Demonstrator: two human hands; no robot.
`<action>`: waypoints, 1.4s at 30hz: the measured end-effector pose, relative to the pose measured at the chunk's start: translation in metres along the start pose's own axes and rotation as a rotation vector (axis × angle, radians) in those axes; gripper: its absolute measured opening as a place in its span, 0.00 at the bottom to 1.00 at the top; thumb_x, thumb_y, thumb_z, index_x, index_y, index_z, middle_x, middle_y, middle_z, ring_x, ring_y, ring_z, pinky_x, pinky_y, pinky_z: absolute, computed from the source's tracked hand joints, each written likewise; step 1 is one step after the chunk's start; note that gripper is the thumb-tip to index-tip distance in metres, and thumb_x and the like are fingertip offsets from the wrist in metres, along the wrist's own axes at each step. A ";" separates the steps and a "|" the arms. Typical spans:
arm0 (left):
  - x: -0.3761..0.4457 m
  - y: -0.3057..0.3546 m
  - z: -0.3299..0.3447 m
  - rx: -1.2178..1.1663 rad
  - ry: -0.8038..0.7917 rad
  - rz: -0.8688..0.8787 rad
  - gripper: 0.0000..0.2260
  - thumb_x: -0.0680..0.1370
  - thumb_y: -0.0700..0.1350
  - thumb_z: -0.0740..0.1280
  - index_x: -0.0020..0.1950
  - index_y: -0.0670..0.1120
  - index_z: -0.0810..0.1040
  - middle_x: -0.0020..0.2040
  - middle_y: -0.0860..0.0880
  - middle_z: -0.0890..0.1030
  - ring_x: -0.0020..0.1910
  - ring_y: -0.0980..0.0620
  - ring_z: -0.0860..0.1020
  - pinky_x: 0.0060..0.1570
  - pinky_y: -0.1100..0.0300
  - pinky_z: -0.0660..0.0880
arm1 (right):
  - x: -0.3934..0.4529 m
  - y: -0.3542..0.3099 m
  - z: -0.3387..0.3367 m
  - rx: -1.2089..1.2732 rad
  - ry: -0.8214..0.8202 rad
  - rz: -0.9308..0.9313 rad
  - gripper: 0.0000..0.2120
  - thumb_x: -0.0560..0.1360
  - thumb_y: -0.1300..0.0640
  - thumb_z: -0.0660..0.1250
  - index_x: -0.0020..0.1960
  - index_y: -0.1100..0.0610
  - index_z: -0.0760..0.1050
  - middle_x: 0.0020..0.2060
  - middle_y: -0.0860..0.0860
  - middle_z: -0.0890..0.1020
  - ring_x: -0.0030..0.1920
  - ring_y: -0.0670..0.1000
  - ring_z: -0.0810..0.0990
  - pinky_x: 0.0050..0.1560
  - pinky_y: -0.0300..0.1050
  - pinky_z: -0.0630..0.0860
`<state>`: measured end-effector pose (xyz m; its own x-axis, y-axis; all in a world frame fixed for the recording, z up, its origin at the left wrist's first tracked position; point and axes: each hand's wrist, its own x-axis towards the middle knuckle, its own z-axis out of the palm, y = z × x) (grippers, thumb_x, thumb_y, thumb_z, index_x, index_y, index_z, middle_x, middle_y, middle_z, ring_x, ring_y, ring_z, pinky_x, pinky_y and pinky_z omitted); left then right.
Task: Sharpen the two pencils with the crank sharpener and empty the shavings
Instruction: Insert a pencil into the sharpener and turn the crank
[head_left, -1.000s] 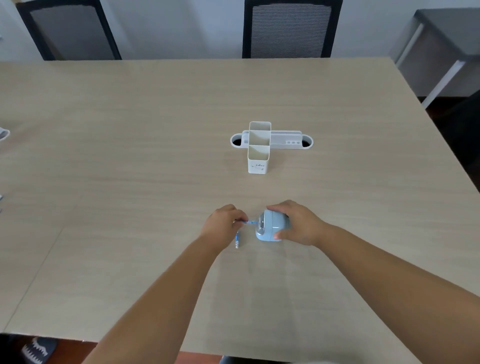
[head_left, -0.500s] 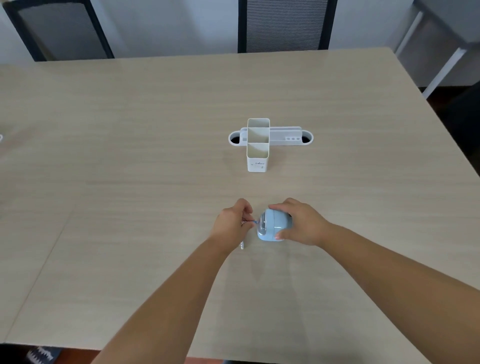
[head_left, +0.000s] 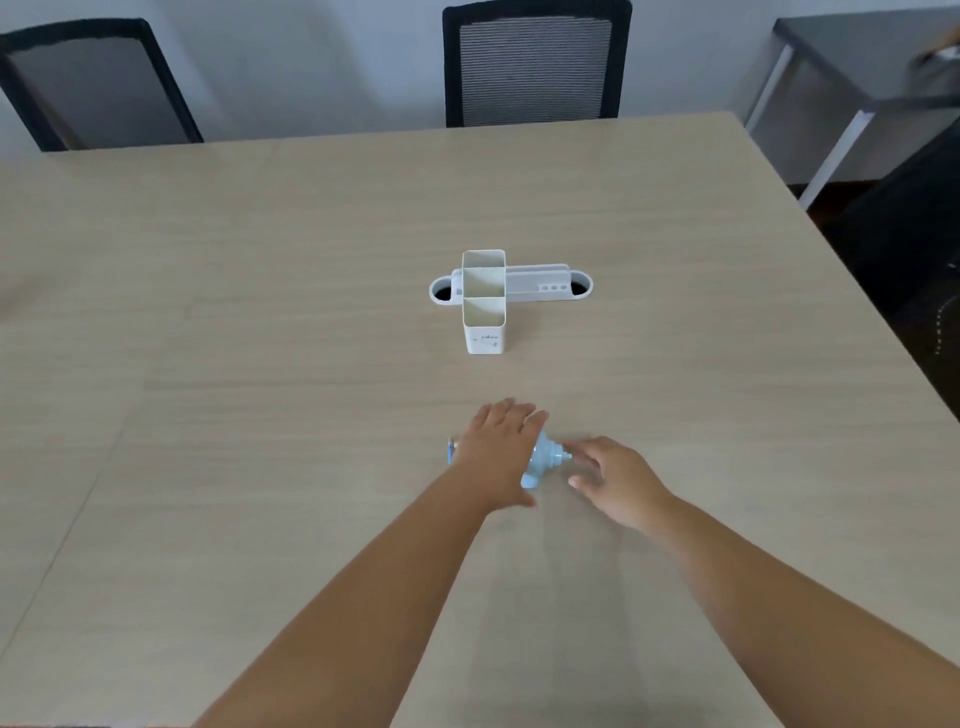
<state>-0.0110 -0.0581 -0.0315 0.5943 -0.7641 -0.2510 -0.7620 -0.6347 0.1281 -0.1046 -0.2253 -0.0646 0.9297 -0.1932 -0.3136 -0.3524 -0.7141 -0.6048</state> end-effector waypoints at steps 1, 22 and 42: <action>0.005 0.003 0.004 -0.016 -0.006 -0.027 0.47 0.64 0.57 0.77 0.76 0.48 0.55 0.73 0.47 0.62 0.73 0.44 0.60 0.72 0.51 0.58 | 0.003 0.001 0.001 -0.036 0.026 -0.013 0.20 0.74 0.56 0.66 0.66 0.51 0.71 0.58 0.51 0.76 0.60 0.52 0.75 0.61 0.43 0.70; 0.019 0.007 0.022 -0.102 0.073 -0.169 0.33 0.64 0.52 0.77 0.64 0.47 0.67 0.59 0.48 0.71 0.54 0.46 0.70 0.55 0.55 0.71 | 0.035 -0.010 -0.029 0.023 0.314 -0.228 0.06 0.72 0.57 0.69 0.46 0.55 0.83 0.39 0.52 0.81 0.41 0.49 0.75 0.43 0.33 0.67; 0.014 0.011 0.020 -0.184 0.099 -0.214 0.31 0.62 0.49 0.77 0.62 0.48 0.70 0.57 0.49 0.72 0.53 0.46 0.70 0.49 0.57 0.68 | -0.012 0.011 -0.005 -0.198 -0.056 -0.373 0.09 0.71 0.49 0.66 0.40 0.54 0.79 0.34 0.49 0.80 0.41 0.53 0.74 0.47 0.47 0.72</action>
<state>-0.0164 -0.0736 -0.0523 0.7654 -0.6125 -0.1973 -0.5628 -0.7858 0.2565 -0.1195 -0.2344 -0.0636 0.9805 0.1359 -0.1420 0.0397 -0.8444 -0.5342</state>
